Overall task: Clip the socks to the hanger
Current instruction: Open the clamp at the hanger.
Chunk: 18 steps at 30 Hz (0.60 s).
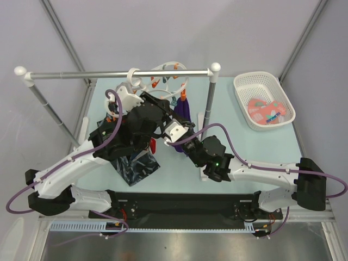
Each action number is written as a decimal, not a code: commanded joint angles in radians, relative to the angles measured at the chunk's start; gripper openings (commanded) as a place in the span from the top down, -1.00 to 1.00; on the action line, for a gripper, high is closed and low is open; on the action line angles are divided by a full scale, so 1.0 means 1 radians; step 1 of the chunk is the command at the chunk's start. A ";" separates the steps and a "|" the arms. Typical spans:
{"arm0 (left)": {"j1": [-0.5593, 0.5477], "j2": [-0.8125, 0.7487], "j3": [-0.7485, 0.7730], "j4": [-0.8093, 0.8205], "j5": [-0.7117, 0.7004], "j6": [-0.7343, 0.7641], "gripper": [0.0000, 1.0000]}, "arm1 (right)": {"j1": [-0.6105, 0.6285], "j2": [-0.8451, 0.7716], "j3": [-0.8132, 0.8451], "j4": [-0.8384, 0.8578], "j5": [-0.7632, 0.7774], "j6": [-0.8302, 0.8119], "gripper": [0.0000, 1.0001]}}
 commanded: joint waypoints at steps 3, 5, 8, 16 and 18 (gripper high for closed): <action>0.001 0.011 0.047 0.002 -0.022 0.006 0.00 | 0.013 -0.026 -0.016 0.090 -0.036 -0.029 1.00; 0.002 0.008 0.042 -0.001 -0.022 0.002 0.01 | 0.013 -0.033 -0.027 0.107 -0.038 -0.036 1.00; 0.004 -0.002 0.021 0.016 -0.021 0.002 0.14 | 0.016 -0.039 -0.036 0.118 -0.043 -0.038 1.00; 0.007 -0.036 -0.019 0.042 -0.015 0.017 0.72 | 0.016 -0.040 -0.044 0.133 -0.030 -0.043 0.95; 0.007 -0.044 -0.024 0.042 -0.012 0.020 0.84 | 0.015 -0.039 -0.042 0.135 -0.023 -0.038 0.78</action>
